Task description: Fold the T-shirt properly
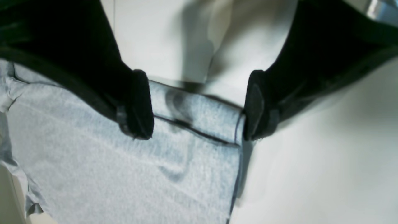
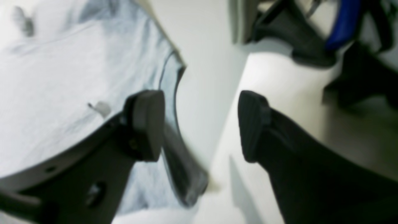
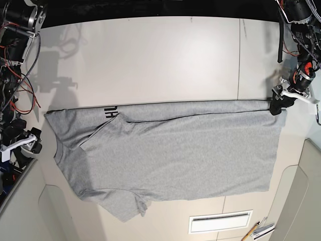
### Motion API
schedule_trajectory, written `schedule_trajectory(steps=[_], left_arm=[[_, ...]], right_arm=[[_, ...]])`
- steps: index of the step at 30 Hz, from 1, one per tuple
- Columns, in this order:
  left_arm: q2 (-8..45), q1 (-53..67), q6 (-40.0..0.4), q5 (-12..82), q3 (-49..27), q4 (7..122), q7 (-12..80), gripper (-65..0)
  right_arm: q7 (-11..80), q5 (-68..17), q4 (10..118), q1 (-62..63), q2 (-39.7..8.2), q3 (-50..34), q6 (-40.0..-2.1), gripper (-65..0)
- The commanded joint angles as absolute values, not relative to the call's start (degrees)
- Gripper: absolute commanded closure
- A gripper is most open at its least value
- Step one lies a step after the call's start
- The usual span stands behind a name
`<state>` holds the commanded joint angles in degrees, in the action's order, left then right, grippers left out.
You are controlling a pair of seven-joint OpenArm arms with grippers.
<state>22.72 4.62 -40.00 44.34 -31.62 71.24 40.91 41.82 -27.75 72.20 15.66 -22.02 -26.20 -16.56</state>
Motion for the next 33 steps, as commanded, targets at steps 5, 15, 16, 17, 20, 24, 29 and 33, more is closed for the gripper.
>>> schedule_trajectory(steps=[5,15,16,17,20,24,29,33], left_arm=[[22.70,4.60,-40.00,46.54,-31.64,71.24,40.91,-47.9],[22.57,4.58,-40.00,47.37,-31.64,71.24,40.91,-47.9],[22.52,4.54,-40.00,47.37,-31.62,71.24,40.88,-47.9],[22.35,4.40,-40.00,47.33,-31.62,71.24,40.69,-47.9],[22.22,4.27,-40.00,46.28,-31.62,71.24,39.83,-47.9],[22.06,4.12,-40.00,44.86,-31.22,71.24,38.37,-47.9],[21.87,3.79,-40.00,42.13,-30.65,71.24,37.21,-47.9],[21.78,3.81,-40.00,40.82,-30.65,71.24,36.75,-45.6]], right_arm=[[42.46,-38.54,72.20,7.20,-21.56,-29.91,-21.23,-37.0],[38.57,-41.34,71.68,4.45,-17.10,-32.12,-23.83,-44.6],[37.67,-41.04,71.61,4.43,-16.99,-31.42,-23.83,-44.6],[36.82,-40.47,71.59,4.43,-16.97,-30.59,-23.83,-44.6],[34.44,-39.57,71.53,4.40,-16.93,-27.92,-23.79,-44.5],[33.21,-36.32,70.59,6.17,-14.85,-26.61,-23.20,-44.5],[33.04,-35.75,62.63,10.46,-13.58,-26.61,-22.96,-44.4],[32.99,-35.75,60.82,11.42,-13.61,-26.61,-24.45,-38.4]])
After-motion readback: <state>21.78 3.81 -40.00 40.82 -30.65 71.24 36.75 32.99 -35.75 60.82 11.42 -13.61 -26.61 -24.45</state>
